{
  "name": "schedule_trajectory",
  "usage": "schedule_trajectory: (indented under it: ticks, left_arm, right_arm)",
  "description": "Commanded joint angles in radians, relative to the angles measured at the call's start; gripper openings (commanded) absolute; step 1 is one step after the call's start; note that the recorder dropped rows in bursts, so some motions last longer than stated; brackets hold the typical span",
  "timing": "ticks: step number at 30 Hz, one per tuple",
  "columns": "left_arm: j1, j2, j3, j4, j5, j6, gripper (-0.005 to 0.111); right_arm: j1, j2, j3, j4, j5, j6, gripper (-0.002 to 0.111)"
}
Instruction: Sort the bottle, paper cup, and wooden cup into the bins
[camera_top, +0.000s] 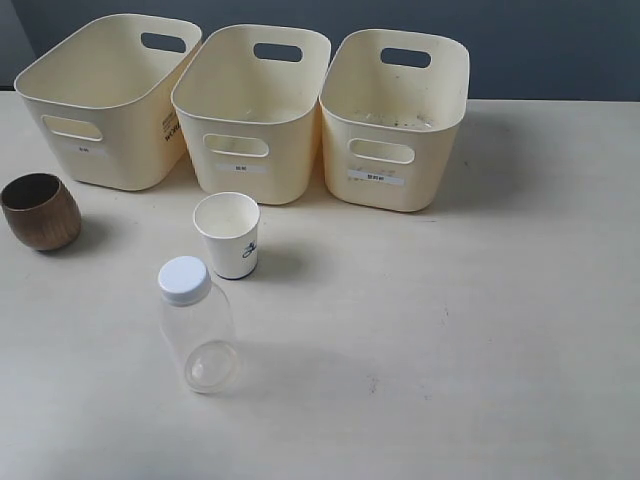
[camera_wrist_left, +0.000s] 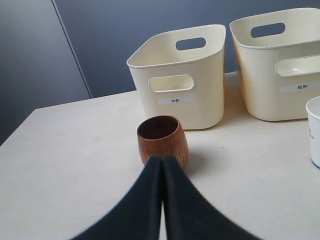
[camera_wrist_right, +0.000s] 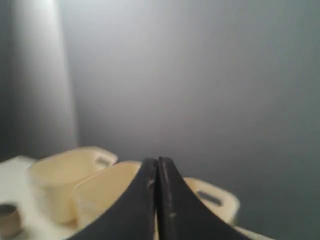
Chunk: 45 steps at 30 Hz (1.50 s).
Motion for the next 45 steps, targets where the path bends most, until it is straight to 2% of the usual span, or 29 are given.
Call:
schedule_trajectory:
  ticks: [1, 8, 12, 15, 20, 24, 28, 29, 31, 32, 33, 34, 35, 36, 39, 42, 45]
  left_arm:
    - [-0.003, 0.004, -0.003, -0.004, -0.003, -0.001, 0.000]
    - [-0.003, 0.004, -0.003, -0.004, -0.003, -0.001, 0.000]
    - [-0.003, 0.004, -0.003, -0.004, -0.003, -0.001, 0.000]
    - [-0.003, 0.004, -0.003, -0.004, -0.003, -0.001, 0.000]
    - [-0.003, 0.004, -0.003, -0.004, -0.003, -0.001, 0.000]
    - [-0.003, 0.004, -0.003, -0.004, -0.003, -0.001, 0.000]
    - [-0.003, 0.004, -0.003, -0.004, -0.003, -0.001, 0.000]
    - [-0.003, 0.004, -0.003, -0.004, -0.003, -0.001, 0.000]
    - [-0.003, 0.004, -0.003, -0.004, -0.003, -0.001, 0.000]
    - [-0.003, 0.004, -0.003, -0.004, -0.003, -0.001, 0.000]
    - [-0.003, 0.004, -0.003, -0.004, -0.003, -0.001, 0.000]
    - [-0.003, 0.004, -0.003, -0.004, -0.003, -0.001, 0.000]
    - [-0.003, 0.004, -0.003, -0.004, -0.003, -0.001, 0.000]
    - [-0.003, 0.004, -0.003, -0.004, -0.003, -0.001, 0.000]
    - [-0.003, 0.004, -0.003, -0.004, -0.003, -0.001, 0.000]
    - [-0.003, 0.004, -0.003, -0.004, -0.003, -0.001, 0.000]
    - [-0.003, 0.004, -0.003, -0.004, -0.003, -0.001, 0.000]
  right_arm:
    - [0.033, 0.211, -0.120, 0.277, 0.356, -0.340, -0.001]
    - [0.063, 0.477, -0.156, 0.190, 0.428, -0.369, -0.001]
    - [0.206, 0.571, -0.156, 0.154, 0.393, -0.393, -0.001]
    - [0.366, 0.635, -0.156, 0.076, 0.282, -0.366, -0.001]
    - [0.603, 0.769, -0.160, -0.139, 0.061, -0.214, -0.001]
    - [0.704, 0.887, -0.198, -0.178, 0.007, -0.181, -0.001]
    - [0.755, 0.985, -0.261, -0.178, -0.006, -0.181, -0.001]
    - [0.761, 1.001, -0.277, -0.178, 0.001, -0.181, 0.002]
    - [0.770, 1.037, -0.309, -0.181, 0.010, -0.181, 0.014]
    - [0.772, 1.061, -0.332, -0.174, 0.008, -0.181, 0.031]
    - [0.772, 1.072, -0.342, -0.166, 0.005, -0.178, 0.043]
    - [0.772, 1.093, -0.352, -0.124, -0.007, -0.173, 0.070]
    - [0.772, 1.099, -0.352, -0.099, -0.020, -0.172, 0.078]
    - [0.772, 1.121, -0.352, -0.053, -0.030, -0.172, 0.081]
    - [0.772, 1.165, -0.352, -0.046, -0.024, -0.174, 0.071]
    - [0.772, 1.200, -0.352, -0.043, -0.024, -0.176, 0.079]
    - [0.772, 1.216, -0.352, -0.017, -0.026, -0.181, 0.079]
